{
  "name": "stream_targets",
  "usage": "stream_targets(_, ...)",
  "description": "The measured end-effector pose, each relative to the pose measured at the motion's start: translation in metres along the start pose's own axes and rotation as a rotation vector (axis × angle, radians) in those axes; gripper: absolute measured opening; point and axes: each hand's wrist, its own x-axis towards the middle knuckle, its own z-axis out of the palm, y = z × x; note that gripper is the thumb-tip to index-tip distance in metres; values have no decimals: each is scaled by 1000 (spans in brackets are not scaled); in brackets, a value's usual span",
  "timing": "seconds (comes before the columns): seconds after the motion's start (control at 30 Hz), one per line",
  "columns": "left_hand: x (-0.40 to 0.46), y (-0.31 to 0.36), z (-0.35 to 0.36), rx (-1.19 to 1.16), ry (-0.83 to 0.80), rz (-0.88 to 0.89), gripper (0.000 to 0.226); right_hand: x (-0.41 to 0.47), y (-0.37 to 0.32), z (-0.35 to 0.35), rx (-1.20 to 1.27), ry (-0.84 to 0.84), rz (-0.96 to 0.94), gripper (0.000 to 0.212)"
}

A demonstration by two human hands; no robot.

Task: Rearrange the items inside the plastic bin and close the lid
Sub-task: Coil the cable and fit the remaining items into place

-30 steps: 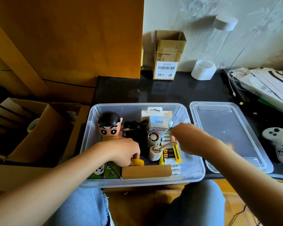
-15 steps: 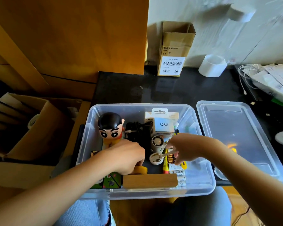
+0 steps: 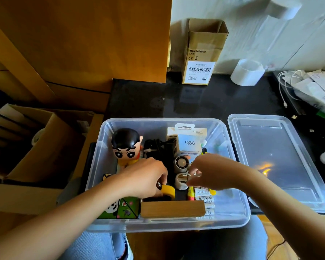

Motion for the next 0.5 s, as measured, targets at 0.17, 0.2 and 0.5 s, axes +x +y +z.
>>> stream_targets(0.17, 1, 0, 0, -87, 46, -37, 21, 1, 0, 4, -23, 41, 55, 39)
stream_targets(0.2, 1, -1, 0, -92, 41, -46, 21, 1, 0, 4, -37, 38, 63, 40)
stream_targets(0.5, 0, 8, 2, 31, -35, -24, 22, -2, -5, 5, -24, 31, 106, 38)
